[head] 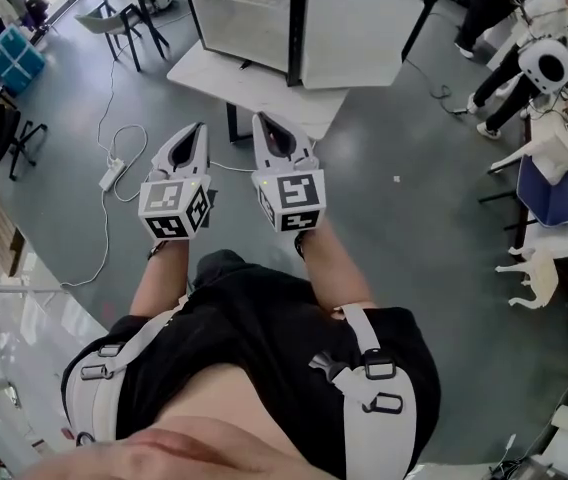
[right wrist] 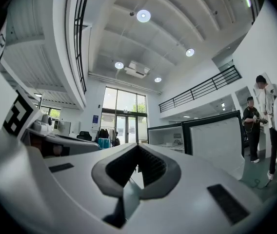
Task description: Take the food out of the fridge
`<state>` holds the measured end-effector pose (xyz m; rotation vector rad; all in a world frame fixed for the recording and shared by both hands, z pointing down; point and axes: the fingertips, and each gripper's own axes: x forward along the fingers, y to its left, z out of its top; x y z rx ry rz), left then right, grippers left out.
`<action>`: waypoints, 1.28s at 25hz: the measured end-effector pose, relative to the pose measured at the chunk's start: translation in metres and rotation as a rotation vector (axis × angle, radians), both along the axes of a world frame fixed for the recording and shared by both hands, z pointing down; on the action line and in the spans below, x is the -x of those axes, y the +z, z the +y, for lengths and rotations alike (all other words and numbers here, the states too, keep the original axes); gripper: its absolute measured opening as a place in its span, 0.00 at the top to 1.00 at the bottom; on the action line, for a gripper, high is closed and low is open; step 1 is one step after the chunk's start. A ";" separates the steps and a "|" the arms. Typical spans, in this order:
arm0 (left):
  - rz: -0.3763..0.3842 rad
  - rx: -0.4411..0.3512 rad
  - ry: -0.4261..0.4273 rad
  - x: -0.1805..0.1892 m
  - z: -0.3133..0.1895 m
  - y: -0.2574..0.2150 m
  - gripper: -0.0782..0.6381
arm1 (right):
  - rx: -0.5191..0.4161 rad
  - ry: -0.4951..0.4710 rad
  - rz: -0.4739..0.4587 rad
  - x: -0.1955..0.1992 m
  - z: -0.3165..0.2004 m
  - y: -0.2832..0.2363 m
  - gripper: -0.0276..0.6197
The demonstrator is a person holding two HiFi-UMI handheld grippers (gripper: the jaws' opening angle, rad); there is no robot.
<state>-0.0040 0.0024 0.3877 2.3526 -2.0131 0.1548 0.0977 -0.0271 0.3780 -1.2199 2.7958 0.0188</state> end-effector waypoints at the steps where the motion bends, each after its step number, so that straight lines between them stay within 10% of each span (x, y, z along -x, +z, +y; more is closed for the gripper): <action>1: -0.002 0.002 -0.002 -0.003 -0.001 0.001 0.89 | -0.003 0.001 -0.003 -0.003 -0.002 0.001 0.95; 14: -0.004 -0.026 0.001 0.016 -0.058 0.003 0.89 | -0.016 0.017 -0.012 0.018 -0.060 0.003 0.95; 32: 0.027 -0.038 0.099 0.138 -0.234 -0.011 0.89 | -0.032 0.185 -0.017 0.123 -0.236 -0.016 0.95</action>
